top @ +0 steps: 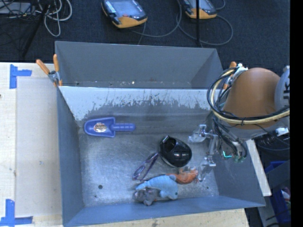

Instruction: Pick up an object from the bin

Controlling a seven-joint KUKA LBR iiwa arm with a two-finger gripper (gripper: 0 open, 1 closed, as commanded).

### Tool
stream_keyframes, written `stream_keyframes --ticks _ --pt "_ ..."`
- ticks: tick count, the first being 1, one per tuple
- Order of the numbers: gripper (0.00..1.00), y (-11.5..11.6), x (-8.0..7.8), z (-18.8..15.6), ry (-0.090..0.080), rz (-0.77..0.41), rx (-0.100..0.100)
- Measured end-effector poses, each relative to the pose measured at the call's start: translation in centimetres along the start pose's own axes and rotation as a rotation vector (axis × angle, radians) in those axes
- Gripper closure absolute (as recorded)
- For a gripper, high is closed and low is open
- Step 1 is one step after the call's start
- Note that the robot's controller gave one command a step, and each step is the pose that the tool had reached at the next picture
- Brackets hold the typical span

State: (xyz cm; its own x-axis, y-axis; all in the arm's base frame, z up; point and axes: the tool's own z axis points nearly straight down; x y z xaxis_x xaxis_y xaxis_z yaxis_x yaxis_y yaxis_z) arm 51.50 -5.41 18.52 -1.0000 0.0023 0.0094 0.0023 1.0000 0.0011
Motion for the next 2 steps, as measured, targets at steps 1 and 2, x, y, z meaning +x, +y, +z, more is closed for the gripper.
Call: stream_keyframes --ticks 1,2 --pt "0.0 0.0 -0.2 -0.4 -0.008 -0.002 0.001" --pt "1.0 4.0 -1.7 8.9 -0.132 0.08 0.002"
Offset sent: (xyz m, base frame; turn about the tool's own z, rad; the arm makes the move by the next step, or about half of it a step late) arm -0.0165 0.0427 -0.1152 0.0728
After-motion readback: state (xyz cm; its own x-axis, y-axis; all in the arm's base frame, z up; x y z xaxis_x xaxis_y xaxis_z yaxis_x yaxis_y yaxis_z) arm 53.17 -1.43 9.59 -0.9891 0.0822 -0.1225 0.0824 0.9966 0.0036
